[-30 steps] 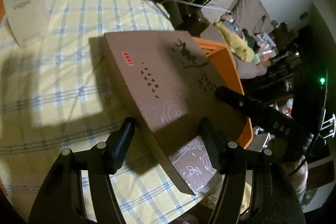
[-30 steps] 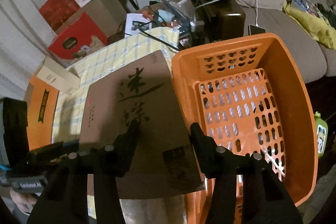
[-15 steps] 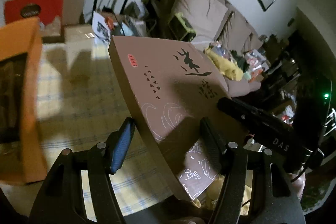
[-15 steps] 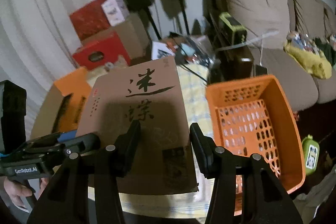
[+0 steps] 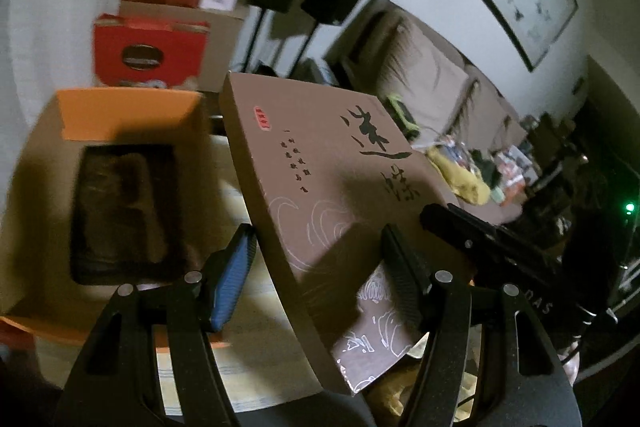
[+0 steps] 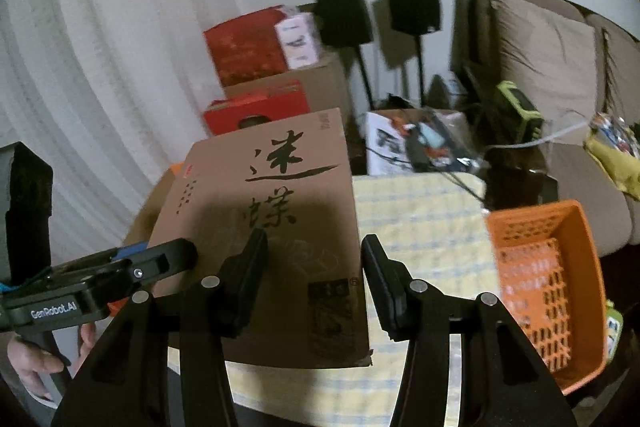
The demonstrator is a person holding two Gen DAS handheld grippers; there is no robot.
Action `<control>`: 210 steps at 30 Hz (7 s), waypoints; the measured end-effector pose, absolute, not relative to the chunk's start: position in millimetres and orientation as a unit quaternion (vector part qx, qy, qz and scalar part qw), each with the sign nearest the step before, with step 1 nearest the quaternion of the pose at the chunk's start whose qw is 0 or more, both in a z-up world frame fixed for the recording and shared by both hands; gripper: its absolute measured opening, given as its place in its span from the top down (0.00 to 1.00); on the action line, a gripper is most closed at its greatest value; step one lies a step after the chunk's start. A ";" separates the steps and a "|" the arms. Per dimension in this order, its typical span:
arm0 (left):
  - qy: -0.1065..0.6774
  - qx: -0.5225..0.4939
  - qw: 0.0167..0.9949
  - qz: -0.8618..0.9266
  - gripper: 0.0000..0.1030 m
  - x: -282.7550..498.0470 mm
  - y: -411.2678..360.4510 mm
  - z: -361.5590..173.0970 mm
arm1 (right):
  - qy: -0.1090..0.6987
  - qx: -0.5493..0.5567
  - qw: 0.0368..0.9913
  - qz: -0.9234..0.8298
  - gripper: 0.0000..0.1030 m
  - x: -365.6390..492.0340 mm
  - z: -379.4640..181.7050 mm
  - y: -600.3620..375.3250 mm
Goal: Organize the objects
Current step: 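Carry the gift box with both grippers and lower it upright into the cardboard box, then open both grippers and withdraw them from the cardboard box, then grasp the clear plastic case with the right gripper while the left gripper grasps the Chanel box, then carry the Chanel box with the left gripper while the right gripper carries the plastic case to the box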
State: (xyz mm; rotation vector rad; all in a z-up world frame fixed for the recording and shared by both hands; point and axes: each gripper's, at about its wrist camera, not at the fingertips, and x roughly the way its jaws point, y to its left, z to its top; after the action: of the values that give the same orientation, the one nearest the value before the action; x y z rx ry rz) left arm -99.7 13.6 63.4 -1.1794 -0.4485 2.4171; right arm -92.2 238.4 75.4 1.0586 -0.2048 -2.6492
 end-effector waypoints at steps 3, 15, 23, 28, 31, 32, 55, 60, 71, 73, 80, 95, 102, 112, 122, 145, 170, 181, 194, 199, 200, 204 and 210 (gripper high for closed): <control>-0.163 -0.423 0.184 0.872 0.41 -103.9 -14.9 62.4 | -0.069 0.366 0.156 -0.915 0.51 -101.6 73.8 210.2; -0.177 -0.439 0.119 0.873 0.41 -128.0 -94.6 34.1 | -0.070 0.392 0.203 -0.895 0.51 -139.9 45.3 122.0; -0.180 -0.459 0.097 0.864 0.41 -146.8 -124.2 8.4 | -0.076 0.416 0.213 -0.881 0.51 -160.3 22.1 92.7; -0.175 -0.475 0.088 0.858 0.41 -162.0 -133.5 -10.6 | -0.075 0.433 0.211 -0.873 0.51 -172.1 2.9 76.5; -0.176 -0.481 0.082 0.855 0.41 -170.7 -139.4 -23.1 | -0.073 0.443 0.211 -0.868 0.51 -178.6 -9.0 68.7; -0.178 -0.484 0.082 0.853 0.41 -174.1 -141.6 -28.1 | -0.072 0.446 0.211 -0.867 0.51 -179.8 -11.3 67.7; -0.174 -0.545 0.087 0.815 0.42 -204.8 -144.5 -79.7 | 0.028 0.500 0.166 -0.849 0.57 -198.6 -53.9 30.5; -0.163 -0.549 0.083 0.816 0.42 -203.1 -139.8 -79.0 | 0.039 0.501 0.174 -0.847 0.68 -195.0 -56.9 24.1; -0.092 -0.479 0.082 0.869 0.19 -178.3 -104.7 -18.8 | 0.026 0.453 0.173 -0.874 0.59 -168.9 -14.6 62.8; -0.088 -0.474 0.092 0.871 0.17 -178.4 -94.4 -10.7 | 0.029 0.446 0.166 -0.879 0.54 -163.4 -6.5 69.6; -0.086 -0.465 0.110 0.874 0.16 -179.9 -56.6 7.4 | 0.033 0.425 0.121 -0.896 0.43 -145.1 9.5 105.1; -0.060 -0.457 0.136 0.877 0.04 -171.5 14.6 15.6 | -0.009 0.409 0.068 -0.910 0.10 -122.0 22.0 190.6; -0.042 -0.456 0.136 0.879 0.04 -179.7 56.7 13.0 | -0.018 0.409 0.039 -0.912 0.02 -109.8 19.3 230.6; -0.032 -0.451 0.105 0.886 0.04 -211.5 106.2 -7.7 | -0.026 0.417 -0.023 -0.908 0.02 -87.5 -2.1 292.2; -0.038 -0.476 0.079 0.875 0.04 -246.4 134.8 -34.9 | -0.027 0.439 -0.059 -0.896 0.02 -69.0 -38.5 344.0; 0.010 -0.495 0.070 0.866 0.52 -268.8 154.8 -67.9 | -0.004 0.503 -0.036 -0.864 0.14 -77.8 -107.3 350.5; -0.019 -0.431 0.136 0.892 0.56 -193.5 84.7 30.0 | -0.014 0.456 0.036 -0.889 0.30 -83.6 -38.8 304.1; -0.023 -0.413 0.111 0.904 0.56 -152.7 -6.1 65.1 | -0.002 0.426 0.113 -0.898 0.30 -106.4 2.3 227.1; -0.017 -0.443 0.022 0.896 0.56 -132.4 -115.5 50.5 | 0.013 0.421 0.201 -0.884 0.30 -127.3 13.0 123.5; -0.017 -0.468 0.001 0.884 0.56 -133.7 -137.3 30.5 | 0.010 0.431 0.231 -0.872 0.30 -134.1 7.4 87.2; -0.018 -0.473 -0.001 0.881 0.56 -134.5 -141.1 25.6 | 0.012 0.432 0.235 -0.870 0.30 -134.7 6.4 80.7; -0.026 -0.492 -0.005 0.870 0.56 -136.9 -150.1 8.1 | 0.025 0.435 0.249 -0.865 0.30 -137.7 1.3 55.3; -0.027 -0.519 -0.006 0.854 0.56 -142.0 -151.9 -19.0 | 0.038 0.439 0.257 -0.860 0.30 -144.1 -14.4 27.7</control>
State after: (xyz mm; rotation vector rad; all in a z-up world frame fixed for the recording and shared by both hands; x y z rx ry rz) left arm -142.0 -151.9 -19.0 -1.6371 -0.0847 2.6935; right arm -144.1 27.7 -14.4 1.1921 0.1038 -2.3333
